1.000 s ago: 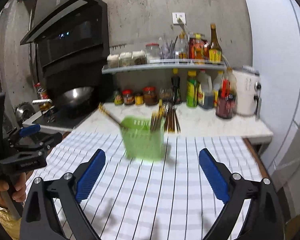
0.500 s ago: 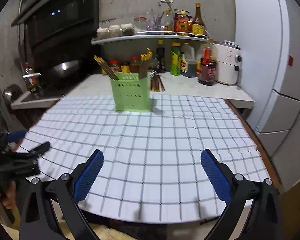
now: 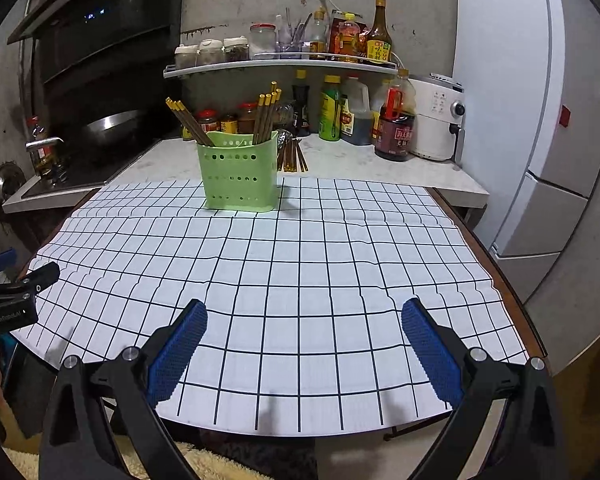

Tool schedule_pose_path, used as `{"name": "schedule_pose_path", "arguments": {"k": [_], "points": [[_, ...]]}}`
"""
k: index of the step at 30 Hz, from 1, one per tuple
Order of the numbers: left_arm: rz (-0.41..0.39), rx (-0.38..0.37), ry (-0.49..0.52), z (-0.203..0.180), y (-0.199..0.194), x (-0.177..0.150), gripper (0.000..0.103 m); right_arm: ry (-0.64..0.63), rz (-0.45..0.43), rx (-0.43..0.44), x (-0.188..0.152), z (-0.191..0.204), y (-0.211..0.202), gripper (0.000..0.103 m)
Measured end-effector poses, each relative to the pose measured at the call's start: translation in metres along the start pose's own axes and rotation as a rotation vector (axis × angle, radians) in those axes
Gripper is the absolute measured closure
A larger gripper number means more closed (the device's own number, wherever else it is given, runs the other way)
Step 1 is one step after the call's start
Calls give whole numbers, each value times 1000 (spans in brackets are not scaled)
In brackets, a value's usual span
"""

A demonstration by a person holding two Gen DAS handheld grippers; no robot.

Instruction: Organize utensils

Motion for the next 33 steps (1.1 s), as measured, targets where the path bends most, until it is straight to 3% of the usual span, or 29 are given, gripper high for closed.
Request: {"name": "schedule_pose_path", "arguments": {"k": [33], "points": [[7, 6, -5, -6, 5, 3, 6, 19, 7, 2, 2, -7, 4, 6]]}}
Point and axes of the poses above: each gripper's, at about its wrist camera, not at the fingertips, and y roughly the way its jaws point, z to its left, x to its top, the point moved 7 cm from there along y, roughly the way its jaws point, and after that the axes turned 2 degrees about -z, right-handed, at the moved point
